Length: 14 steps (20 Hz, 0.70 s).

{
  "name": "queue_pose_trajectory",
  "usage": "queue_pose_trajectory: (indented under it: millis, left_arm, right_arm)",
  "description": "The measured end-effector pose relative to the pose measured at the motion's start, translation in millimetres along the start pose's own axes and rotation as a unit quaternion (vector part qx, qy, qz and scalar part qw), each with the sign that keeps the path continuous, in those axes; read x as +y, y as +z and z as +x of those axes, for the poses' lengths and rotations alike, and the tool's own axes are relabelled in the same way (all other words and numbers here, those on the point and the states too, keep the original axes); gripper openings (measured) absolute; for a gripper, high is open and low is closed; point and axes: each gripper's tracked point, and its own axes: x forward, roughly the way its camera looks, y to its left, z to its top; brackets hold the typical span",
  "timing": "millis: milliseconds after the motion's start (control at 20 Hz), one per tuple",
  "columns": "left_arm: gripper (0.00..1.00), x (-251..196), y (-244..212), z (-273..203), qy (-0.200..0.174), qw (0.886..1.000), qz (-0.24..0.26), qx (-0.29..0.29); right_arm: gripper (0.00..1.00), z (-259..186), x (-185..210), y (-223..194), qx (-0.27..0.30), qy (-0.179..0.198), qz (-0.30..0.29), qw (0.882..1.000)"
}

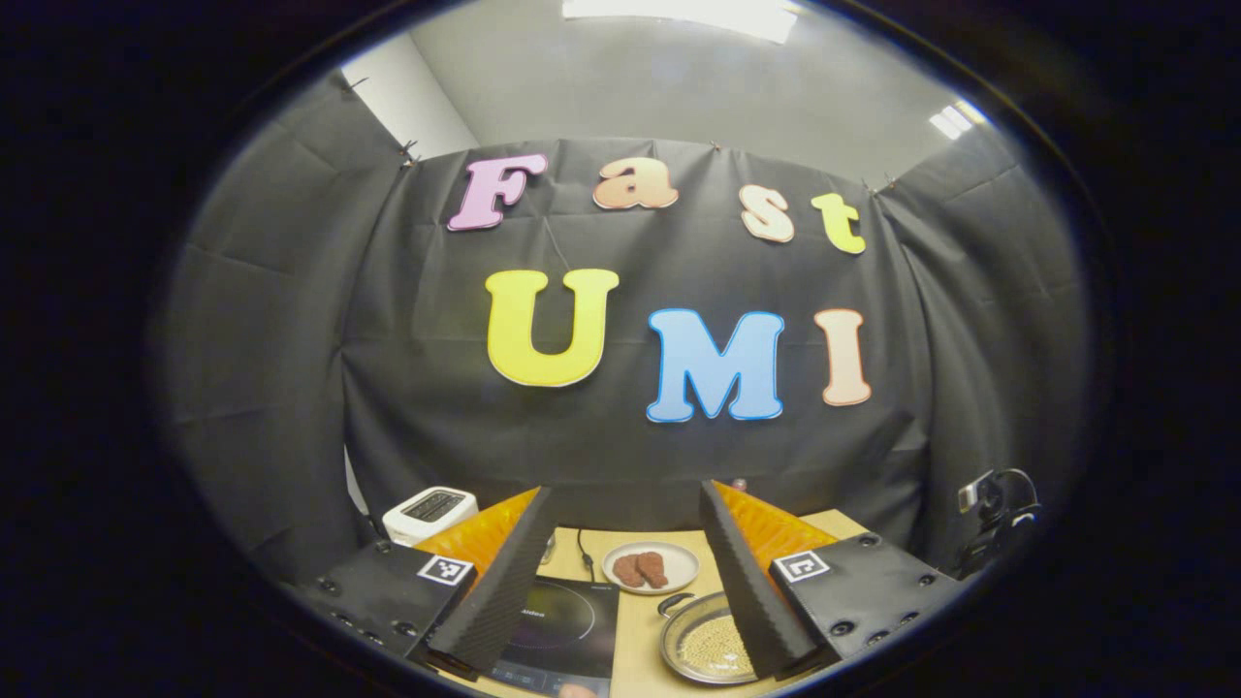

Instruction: First push the handle of the pot to place it horizontally, then grasp the pot with both hands and set it on the induction cooktop.

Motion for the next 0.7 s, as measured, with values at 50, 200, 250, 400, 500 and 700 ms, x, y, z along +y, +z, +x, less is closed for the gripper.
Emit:
queue_pose_trajectory:
  millis: [50,200,250,400,500,700]
  left_arm:
    - [0.95,0.5,-1.1,-1.2,0.001,1.000,0.000,0.001]
    - [0.95,4.6,-1.3,-2.5,0.005,1.000,0.002,0.003]
    - [0.95,5.8,-4.1,-3.0,0.005,1.000,0.002,0.004]
    - [0.95,9.7,-5.0,-5.4,0.009,1.000,0.002,0.006]
    - [0.95,12.6,-6.8,-5.3,0.011,1.000,0.002,0.007]
    - [0.95,17.9,-7.8,-6.3,0.014,1.000,0.001,0.009]
  right_arm:
    - [0.00,3.6,3.7,-6.2,0.009,0.012,0.004,1.000]
    - [0.09,8.8,3.0,-27.6,0.049,0.015,0.006,0.999]
    - [0.00,12.0,-0.1,-35.0,0.061,0.014,0.010,0.998]
    - [0.02,18.1,-1.1,-54.9,0.098,0.015,0.026,0.995]
    - [0.02,22.7,-1.8,-66.9,0.121,0.014,0.033,0.992]
    - [0.02,27.4,-4.5,-82.7,0.149,0.006,0.049,0.988]
